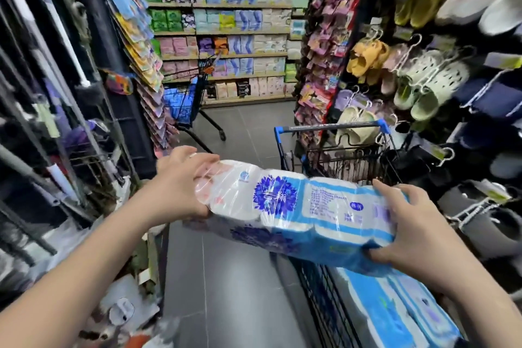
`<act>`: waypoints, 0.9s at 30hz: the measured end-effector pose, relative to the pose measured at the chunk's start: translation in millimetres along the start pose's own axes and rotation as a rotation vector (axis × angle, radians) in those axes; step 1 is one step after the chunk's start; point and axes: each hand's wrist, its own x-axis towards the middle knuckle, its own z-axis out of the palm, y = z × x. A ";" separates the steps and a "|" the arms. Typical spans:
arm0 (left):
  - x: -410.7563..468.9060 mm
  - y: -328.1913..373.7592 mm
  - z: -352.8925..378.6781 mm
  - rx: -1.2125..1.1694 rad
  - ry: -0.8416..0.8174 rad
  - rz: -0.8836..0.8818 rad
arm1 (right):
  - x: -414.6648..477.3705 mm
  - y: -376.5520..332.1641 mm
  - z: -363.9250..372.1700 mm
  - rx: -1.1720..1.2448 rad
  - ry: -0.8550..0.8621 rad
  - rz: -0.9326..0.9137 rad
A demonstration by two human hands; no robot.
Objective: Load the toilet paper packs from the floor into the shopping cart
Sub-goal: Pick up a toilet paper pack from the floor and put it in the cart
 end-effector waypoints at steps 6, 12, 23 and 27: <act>98.7 20.9 24.6 0.040 -0.053 0.086 | 54.2 29.8 11.2 0.010 0.017 0.106; 202.7 67.8 59.0 0.053 -0.124 0.237 | 90.8 68.2 18.5 -0.009 0.060 0.281; 331.9 157.0 156.3 -0.009 -0.326 0.526 | 94.6 121.5 30.0 0.030 0.063 0.672; 368.5 190.4 209.0 -0.026 -0.422 0.680 | 81.2 128.9 46.1 -0.006 0.082 0.853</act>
